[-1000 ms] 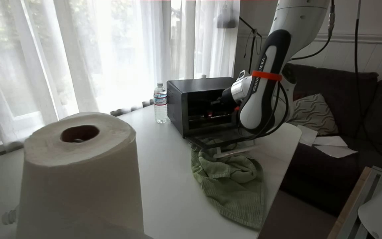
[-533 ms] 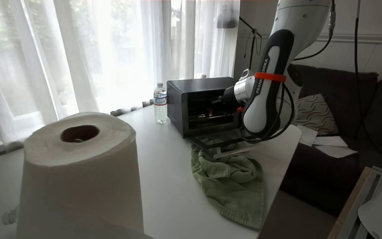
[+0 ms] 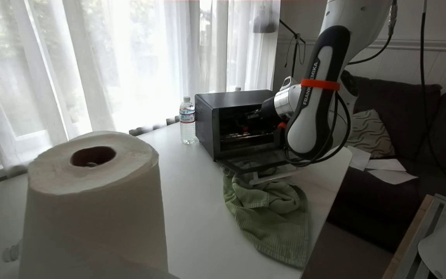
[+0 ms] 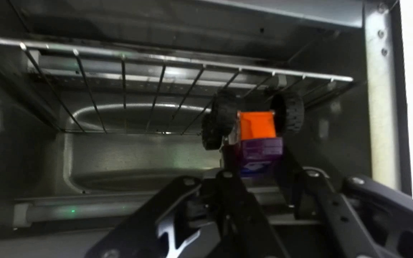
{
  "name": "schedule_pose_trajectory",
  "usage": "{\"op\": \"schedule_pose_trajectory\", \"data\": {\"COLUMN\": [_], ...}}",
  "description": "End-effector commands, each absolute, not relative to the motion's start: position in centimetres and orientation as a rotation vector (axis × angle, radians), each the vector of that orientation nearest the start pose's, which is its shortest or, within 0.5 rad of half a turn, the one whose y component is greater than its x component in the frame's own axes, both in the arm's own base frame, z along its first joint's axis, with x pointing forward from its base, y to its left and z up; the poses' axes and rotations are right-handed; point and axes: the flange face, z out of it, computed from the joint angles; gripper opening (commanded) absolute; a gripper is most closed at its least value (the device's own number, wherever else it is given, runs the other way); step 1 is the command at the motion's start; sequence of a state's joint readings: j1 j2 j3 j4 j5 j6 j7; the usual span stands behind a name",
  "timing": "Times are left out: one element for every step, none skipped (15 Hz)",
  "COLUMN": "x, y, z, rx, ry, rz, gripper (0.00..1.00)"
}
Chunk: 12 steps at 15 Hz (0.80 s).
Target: Remove the toy car from the microwave and put it on the table
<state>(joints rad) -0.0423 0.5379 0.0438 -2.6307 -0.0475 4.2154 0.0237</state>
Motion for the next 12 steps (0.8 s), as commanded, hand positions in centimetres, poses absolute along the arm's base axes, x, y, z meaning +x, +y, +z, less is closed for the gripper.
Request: {"op": "schedule_pose_trajectory", "data": {"x": [40.4, 39.6, 38.9, 38.2, 39.5, 39.2, 39.1, 39.0, 39.0, 39.1, 39.1, 39.1], "y": [0.7, 0.7, 0.8, 0.9, 1.1, 1.3, 1.5, 1.8, 2.1, 2.3, 2.7, 3.1], "z": [18.7, 18.4, 18.3, 18.1, 17.0, 16.9, 16.8, 16.7, 16.7, 16.8, 16.8, 17.0], "rx": [-2.77, -2.782, -2.79, -2.797, -2.801, -2.803, -2.802, -2.798, -2.793, -2.794, -2.79, -2.783], "ry": [-0.006, -0.014, -0.015, -0.021, -0.029, -0.039, -0.052, -0.066, -0.082, -0.094, -0.111, -0.13], "rz": [-1.449, -1.435, -1.424, -1.404, -1.395, -1.386, -1.385, -1.392, -1.395, -1.394, -1.394, -1.397], "gripper": [0.08, 0.08, 0.08, 0.08, 0.08, 0.08, 0.08, 0.08, 0.08, 0.08, 0.08, 0.08]}}
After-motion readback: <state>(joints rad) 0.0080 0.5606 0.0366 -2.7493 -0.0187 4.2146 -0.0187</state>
